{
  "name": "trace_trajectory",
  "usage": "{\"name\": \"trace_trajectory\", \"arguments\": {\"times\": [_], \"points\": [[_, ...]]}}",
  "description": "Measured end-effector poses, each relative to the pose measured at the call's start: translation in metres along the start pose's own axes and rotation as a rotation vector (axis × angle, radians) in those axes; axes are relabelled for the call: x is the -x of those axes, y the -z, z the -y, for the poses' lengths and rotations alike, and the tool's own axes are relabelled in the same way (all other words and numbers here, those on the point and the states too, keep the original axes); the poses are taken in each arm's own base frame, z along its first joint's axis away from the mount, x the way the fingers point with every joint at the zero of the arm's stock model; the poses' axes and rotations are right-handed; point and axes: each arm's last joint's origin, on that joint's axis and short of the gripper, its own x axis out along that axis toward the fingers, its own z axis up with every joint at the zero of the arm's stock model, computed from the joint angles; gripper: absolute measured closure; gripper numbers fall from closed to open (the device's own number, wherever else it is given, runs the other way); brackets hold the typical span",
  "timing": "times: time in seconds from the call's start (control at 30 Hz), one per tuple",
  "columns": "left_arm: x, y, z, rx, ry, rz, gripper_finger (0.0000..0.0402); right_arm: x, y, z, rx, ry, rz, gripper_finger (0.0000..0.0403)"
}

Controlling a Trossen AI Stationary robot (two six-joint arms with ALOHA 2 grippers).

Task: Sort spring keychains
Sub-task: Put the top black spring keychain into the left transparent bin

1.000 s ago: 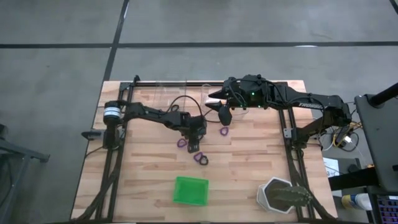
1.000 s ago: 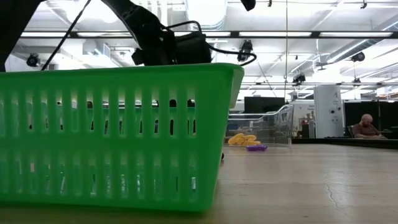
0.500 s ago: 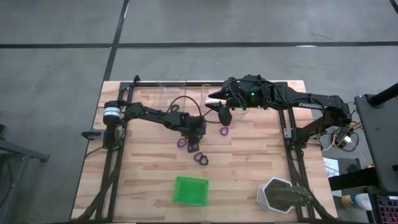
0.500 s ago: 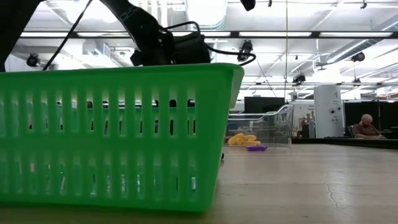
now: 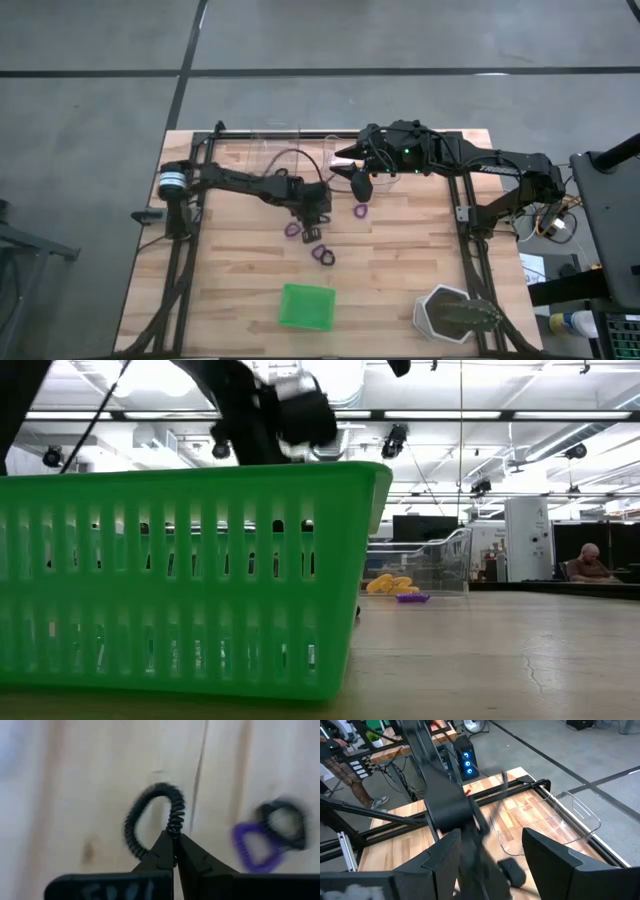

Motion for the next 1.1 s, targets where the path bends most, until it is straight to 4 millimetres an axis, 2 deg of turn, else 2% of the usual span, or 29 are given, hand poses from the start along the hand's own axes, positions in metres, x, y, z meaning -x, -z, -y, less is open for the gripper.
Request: {"name": "trace_trajectory", "arguments": {"times": [0.23,0.33,0.53,0.8,1.1], "points": [[0.070,-0.010,0.010,-0.015,0.011,0.133,0.0400,0.000,0.000,0.000,0.000,0.001,0.002,0.0197],[0.100,-0.008,0.011,-0.014,-0.016,0.190,0.0400,0.000,0.000,0.000,0.002,0.000,0.005,0.0197],[0.136,0.002,0.000,0.022,-0.139,0.238,0.0401,0.000,-0.003,0.000,0.012,-0.005,0.029,0.0197],[0.160,0.011,-0.028,0.091,-0.249,0.243,0.0401,0.000,-0.005,-0.001,0.010,-0.010,0.048,0.0197],[0.161,0.020,-0.060,0.121,-0.325,0.178,0.0401,0.009,-0.020,-0.012,0.055,-0.085,0.210,0.0197]]}}
